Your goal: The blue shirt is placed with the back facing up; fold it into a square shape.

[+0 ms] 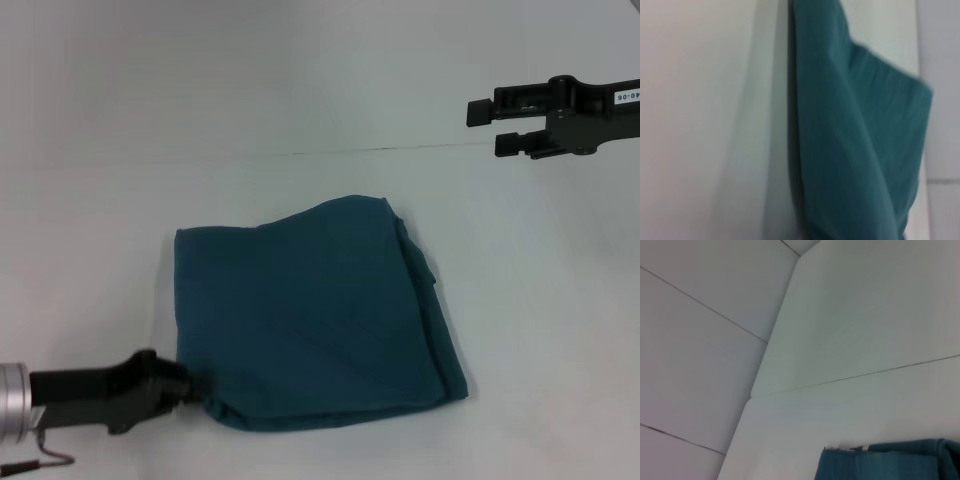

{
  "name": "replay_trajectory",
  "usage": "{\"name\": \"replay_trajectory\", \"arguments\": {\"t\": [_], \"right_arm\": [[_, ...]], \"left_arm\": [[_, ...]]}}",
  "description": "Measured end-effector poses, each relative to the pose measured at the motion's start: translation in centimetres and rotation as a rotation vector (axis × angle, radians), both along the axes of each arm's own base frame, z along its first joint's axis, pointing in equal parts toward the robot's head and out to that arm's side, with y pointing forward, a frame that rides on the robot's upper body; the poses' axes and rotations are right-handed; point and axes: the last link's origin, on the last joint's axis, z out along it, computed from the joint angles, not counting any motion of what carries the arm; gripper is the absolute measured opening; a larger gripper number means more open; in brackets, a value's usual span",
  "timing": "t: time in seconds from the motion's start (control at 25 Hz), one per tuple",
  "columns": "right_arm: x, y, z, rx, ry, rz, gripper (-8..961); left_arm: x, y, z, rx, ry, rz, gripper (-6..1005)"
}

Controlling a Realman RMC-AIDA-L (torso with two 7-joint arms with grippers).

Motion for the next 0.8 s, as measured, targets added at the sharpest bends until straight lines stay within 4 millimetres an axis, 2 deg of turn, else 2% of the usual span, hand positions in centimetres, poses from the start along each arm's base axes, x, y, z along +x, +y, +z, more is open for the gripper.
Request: {"name": "replay_trajectory", "arguments": {"t": [0.2, 0.36, 0.44, 0.68, 0.8], "right_arm": [[0.1, -0.1, 0.0, 0.0, 0.0, -0.003, 866], [0.1, -0.1, 0.0, 0.0, 0.0, -0.003, 866], [0.2, -0.1, 0.0, -0.001, 0.0, -0.003, 866], [0.0, -0.1, -0.2, -0.006, 0.003, 0.001, 866], [0.0, -0.2, -0.4, -0.005, -0.003, 0.019, 866]], "left_arm": [[-0.5, -0.7, 1.2, -0.061, 0.06, -0.042, 171], [-1.6, -0.6, 4.1, 0.054, 0.005, 0.028, 194], [-1.9, -0.9, 4.6, 0.096, -0.039, 0.057, 205], [-0.7, -1.5, 2.5, 0.058, -0.129, 0.028, 508], [0.1, -1.4, 2.5, 0.093, -0.153, -0.057, 631]]}}
